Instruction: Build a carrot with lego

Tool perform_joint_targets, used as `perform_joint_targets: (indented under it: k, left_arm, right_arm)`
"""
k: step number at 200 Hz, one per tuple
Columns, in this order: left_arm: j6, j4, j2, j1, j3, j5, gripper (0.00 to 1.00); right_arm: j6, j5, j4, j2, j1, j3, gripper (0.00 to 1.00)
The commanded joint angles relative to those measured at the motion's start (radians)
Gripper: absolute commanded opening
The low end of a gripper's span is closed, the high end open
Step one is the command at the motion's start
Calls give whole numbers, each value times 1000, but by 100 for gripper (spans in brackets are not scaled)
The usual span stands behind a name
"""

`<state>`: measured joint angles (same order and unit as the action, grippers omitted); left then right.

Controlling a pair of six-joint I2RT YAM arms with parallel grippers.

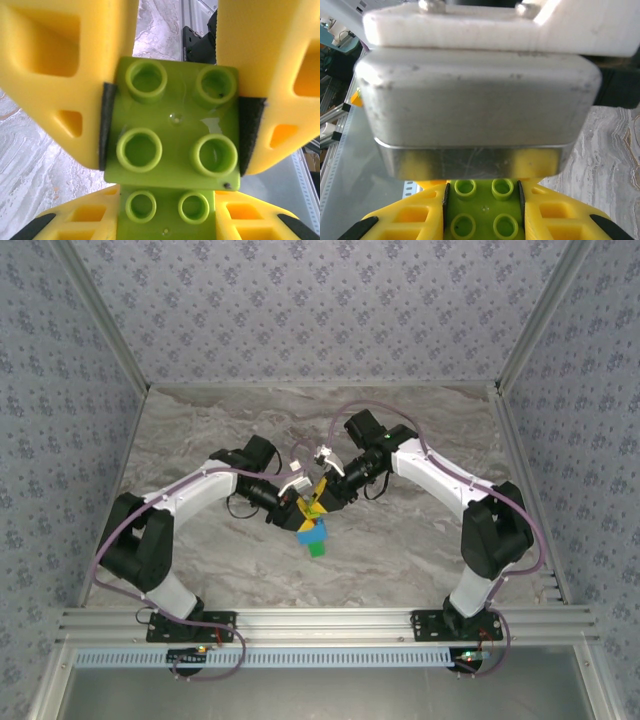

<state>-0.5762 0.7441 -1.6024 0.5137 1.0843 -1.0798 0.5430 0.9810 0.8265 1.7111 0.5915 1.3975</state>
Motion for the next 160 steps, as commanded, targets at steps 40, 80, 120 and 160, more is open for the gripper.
perform_joint_targets:
  k: [40,80,120,160]
  left_arm:
    - [33,-121,82,-21,-7,-48,7]
    - [38,-124,87,-22,-7,-46,7]
    - [43,-130,95,-24,-10,-46,7]
    - [45,-130,89,-25,-9,-45,7]
  right_arm:
    - [-3,-2,49,5,-6,-85,18]
    - [-3,35,26,-4,-25,-122,18]
    - [19,46,37,-11,-27,-128,19]
    - [27,49,52,-4,-25,-122,19]
